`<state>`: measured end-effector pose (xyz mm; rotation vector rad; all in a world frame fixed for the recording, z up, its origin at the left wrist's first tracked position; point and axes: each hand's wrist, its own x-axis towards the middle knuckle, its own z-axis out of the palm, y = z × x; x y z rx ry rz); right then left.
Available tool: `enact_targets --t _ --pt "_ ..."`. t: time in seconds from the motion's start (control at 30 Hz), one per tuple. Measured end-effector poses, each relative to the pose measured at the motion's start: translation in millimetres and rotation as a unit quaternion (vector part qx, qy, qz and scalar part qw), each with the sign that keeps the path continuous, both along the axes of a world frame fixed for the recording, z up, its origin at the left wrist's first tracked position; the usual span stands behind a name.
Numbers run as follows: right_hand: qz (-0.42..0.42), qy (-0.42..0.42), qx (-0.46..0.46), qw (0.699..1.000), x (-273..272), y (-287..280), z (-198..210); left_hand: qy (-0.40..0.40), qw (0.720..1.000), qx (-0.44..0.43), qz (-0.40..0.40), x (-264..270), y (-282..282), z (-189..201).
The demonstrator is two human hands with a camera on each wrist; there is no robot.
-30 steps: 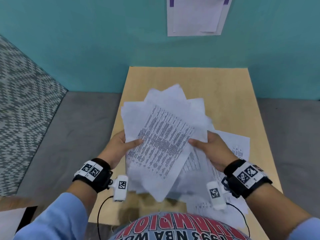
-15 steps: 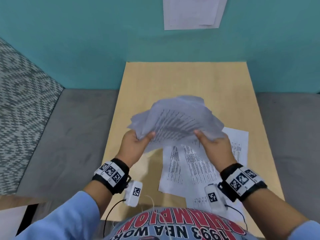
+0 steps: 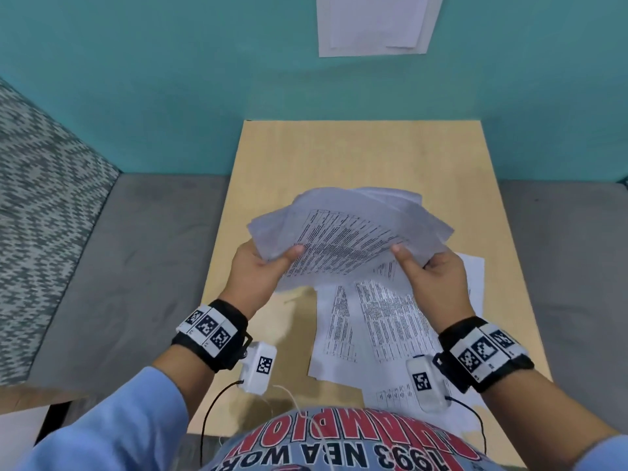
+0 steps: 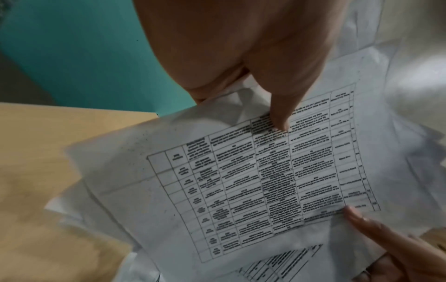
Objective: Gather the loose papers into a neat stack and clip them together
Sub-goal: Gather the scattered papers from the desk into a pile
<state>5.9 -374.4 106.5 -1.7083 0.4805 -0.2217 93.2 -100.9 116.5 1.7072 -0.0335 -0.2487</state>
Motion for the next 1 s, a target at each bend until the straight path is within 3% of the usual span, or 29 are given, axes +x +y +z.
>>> enact_targets --t 0.2,0.33,0.43,0.6,0.8,1.0 --pt "0.006 0.076 -0.003 0.997 -3 2 -31 0.048 0.996 0.051 -0.062 -10 -6 -21" --pt "-0.029 0.036 -0.039 0.998 -1 -3 -16 0.022 0.999 0.027 -0.023 -8 -14 -17" --pt "-0.034 0.0 -0.014 0.999 -7 -7 -10 0.002 1.0 0.015 -0.025 -9 -18 -9" --pt "-0.008 0.126 -0.014 0.992 -12 -10 -33 0.049 0.995 0.062 -0.059 -22 -27 -20" --pt "-0.045 0.064 -0.022 0.997 -11 -6 -5 0.021 1.0 0.018 0.009 -30 -42 -8" --pt "-0.025 0.08 -0.001 0.996 -28 -13 -22 0.06 0.997 0.023 -0.041 -45 -41 -14"
